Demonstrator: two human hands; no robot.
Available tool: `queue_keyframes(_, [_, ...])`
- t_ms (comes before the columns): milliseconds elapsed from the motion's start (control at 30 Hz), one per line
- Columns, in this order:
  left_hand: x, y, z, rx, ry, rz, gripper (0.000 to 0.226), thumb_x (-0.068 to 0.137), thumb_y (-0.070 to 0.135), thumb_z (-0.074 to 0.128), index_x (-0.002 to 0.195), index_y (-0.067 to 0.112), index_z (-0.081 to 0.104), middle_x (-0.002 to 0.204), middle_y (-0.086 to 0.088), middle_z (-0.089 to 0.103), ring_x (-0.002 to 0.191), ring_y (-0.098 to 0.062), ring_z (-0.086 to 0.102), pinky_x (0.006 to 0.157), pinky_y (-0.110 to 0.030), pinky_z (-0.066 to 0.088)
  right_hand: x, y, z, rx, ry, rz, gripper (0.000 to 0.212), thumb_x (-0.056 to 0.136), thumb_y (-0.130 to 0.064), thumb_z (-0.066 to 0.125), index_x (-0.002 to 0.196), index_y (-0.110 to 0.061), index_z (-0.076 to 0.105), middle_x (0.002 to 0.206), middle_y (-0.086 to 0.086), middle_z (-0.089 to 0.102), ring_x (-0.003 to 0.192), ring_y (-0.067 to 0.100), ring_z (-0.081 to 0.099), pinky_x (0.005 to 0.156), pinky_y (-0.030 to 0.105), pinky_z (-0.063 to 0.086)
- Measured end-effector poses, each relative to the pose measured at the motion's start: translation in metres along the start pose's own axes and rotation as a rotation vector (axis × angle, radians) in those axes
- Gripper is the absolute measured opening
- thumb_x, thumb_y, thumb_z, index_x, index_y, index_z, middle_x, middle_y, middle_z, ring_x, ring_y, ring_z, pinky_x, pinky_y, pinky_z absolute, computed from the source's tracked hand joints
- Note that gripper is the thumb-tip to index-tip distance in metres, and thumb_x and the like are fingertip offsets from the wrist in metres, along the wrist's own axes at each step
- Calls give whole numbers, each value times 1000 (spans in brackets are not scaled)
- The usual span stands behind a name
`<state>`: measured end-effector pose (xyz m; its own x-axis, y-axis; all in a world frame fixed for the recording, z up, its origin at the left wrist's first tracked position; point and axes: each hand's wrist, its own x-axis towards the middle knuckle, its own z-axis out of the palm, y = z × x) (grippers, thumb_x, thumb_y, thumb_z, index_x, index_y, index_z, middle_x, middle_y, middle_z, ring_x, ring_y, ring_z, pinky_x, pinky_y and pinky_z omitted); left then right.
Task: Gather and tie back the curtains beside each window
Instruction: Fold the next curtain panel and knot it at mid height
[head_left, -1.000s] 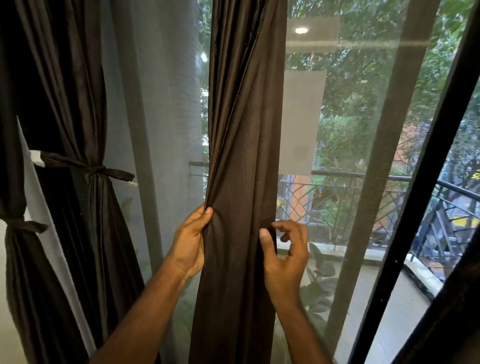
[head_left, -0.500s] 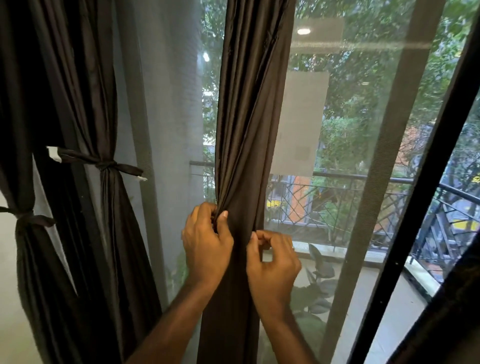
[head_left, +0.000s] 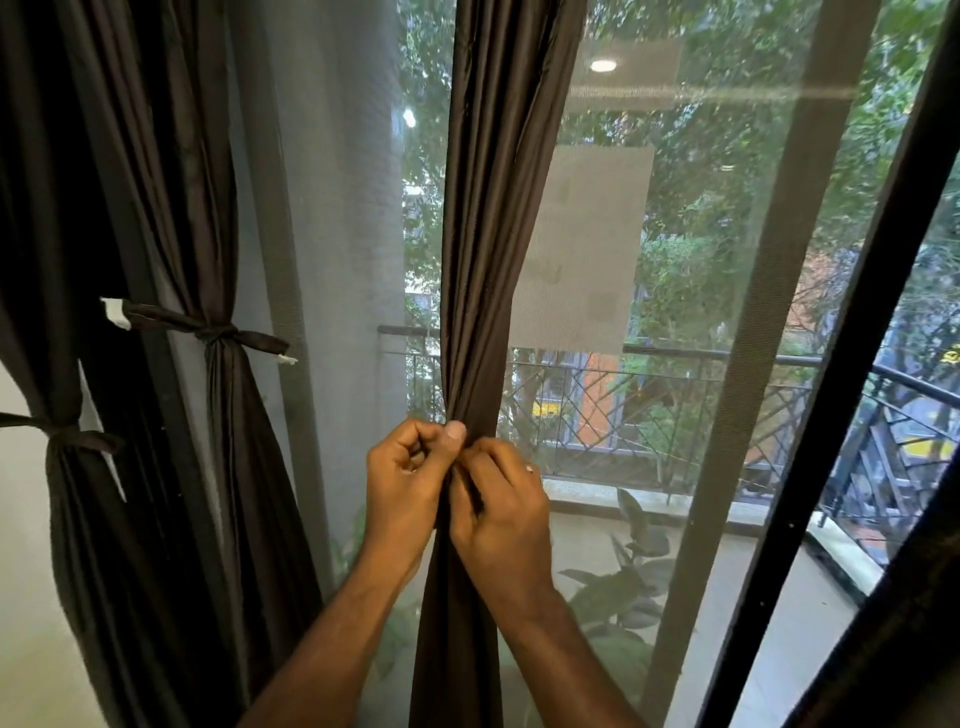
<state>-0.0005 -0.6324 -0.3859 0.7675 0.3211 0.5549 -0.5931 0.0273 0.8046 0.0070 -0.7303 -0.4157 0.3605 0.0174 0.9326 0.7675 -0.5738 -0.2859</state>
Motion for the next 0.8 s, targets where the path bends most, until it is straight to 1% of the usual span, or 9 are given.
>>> queue_keyframes(67, [3,-2,-5,58,18,6,13,88,18,74,80,10,66,62,4,56,60,-10,52,59,-23,47,-1,0,-1,109,-22,15,13,93,-6,64,100,-10,74,105,0,68,94,16,67,80,40,53])
queue_keyframes(133, [9,-4,-13,114,38,9,9,90,13,74,83,12,69,69,-13,60,65,-18,56,63,-33,50,-1,-1,-5,291,-11,113,13,93,-6,66,98,-12,77,105,-5,71,99,9,68,85,32,54])
queue_keyframes(200, [12,-2,-21,84,2,-4,7,91,14,73,87,8,70,77,-21,65,70,-25,61,68,-40,53,0,9,-2,419,56,337,13,92,-14,67,100,-17,77,103,-11,73,99,8,69,82,23,51])
queue_keyframes(267, [11,2,-28,-34,-48,-55,7,89,13,70,89,6,70,77,-12,70,74,-20,67,72,-30,58,3,27,4,538,68,604,25,89,-26,68,114,-26,71,112,-11,71,105,10,67,84,24,50])
queue_keyframes(400, [13,4,-40,-114,-98,-107,10,83,16,76,85,8,71,79,-8,70,73,-17,67,73,-26,59,11,59,14,864,-275,956,61,81,-35,72,139,-36,52,138,-10,61,125,7,59,92,28,48])
queue_keyframes(500, [16,6,-44,-158,-135,-164,18,83,19,80,87,4,70,83,-16,67,75,-21,66,75,-31,60,15,58,22,967,-392,1015,38,96,-24,68,132,-29,61,126,-3,72,116,15,67,92,38,54])
queue_keyframes(600, [19,8,-46,-45,-69,-114,9,88,13,73,87,5,68,78,-9,70,74,-17,67,74,-30,60,13,55,29,935,-130,967,14,94,-5,68,102,-14,75,100,9,78,92,22,73,83,34,58])
queue_keyframes(667, [24,5,-44,184,36,-6,7,93,10,69,86,12,68,75,-9,69,70,-19,65,71,-37,58,9,58,26,834,33,942,15,87,-2,76,82,-17,76,86,10,75,81,23,68,82,41,56])
queue_keyframes(800, [25,-2,-31,489,196,231,8,90,13,73,84,13,67,74,1,66,69,-15,64,65,-33,56,-5,44,7,612,220,814,28,81,3,81,81,-22,70,75,-6,70,70,11,61,71,30,53])
